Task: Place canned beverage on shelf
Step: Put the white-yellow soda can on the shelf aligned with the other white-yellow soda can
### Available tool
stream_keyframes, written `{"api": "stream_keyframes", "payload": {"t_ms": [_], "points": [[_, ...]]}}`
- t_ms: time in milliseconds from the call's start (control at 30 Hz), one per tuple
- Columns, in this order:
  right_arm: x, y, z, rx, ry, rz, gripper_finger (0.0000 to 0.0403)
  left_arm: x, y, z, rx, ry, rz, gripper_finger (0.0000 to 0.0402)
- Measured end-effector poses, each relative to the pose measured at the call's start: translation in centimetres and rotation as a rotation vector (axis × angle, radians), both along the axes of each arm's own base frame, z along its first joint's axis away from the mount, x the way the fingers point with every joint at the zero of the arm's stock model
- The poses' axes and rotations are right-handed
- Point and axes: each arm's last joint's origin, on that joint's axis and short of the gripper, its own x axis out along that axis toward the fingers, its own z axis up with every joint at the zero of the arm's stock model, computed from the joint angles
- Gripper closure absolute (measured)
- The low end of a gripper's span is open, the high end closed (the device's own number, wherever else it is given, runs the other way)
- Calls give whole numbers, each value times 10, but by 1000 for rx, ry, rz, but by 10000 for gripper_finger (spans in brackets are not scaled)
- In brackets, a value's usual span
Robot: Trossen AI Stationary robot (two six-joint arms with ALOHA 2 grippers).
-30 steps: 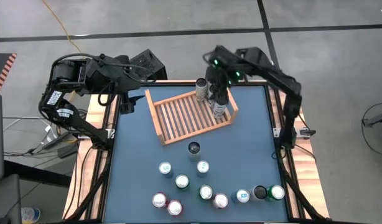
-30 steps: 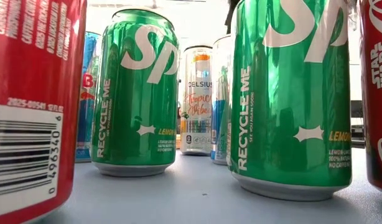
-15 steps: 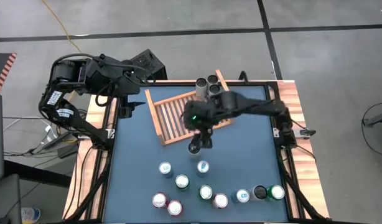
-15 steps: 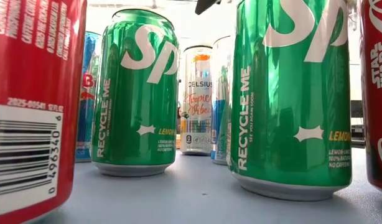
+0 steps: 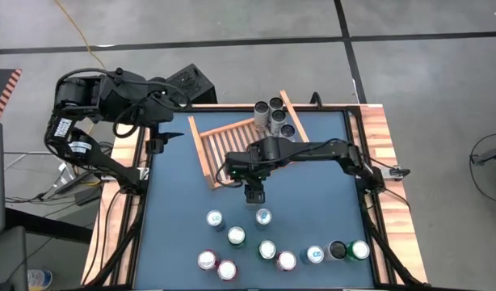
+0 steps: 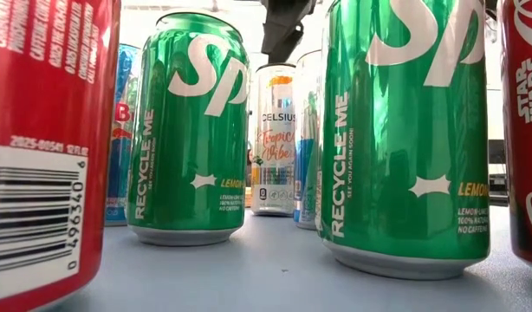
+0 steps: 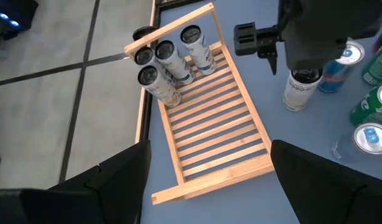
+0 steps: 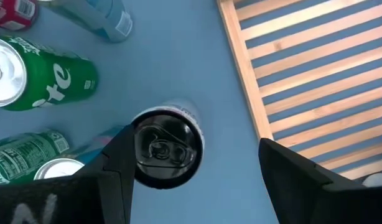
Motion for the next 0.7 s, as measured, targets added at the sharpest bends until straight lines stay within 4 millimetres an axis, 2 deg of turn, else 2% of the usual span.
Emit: {"api": "stream_keyframes", "payload": {"t_ms": [267, 433, 700], "points": [[-3, 10, 8, -7, -38, 1, 147, -15, -2, 5, -3, -37, 6, 83], [-2, 18, -4, -11, -7, 18, 147, -19, -2, 6, -8, -49, 12, 83], [-1, 15, -21, -13, 37, -6, 147, -19, -2, 6, -8, -51, 19, 83]]}}
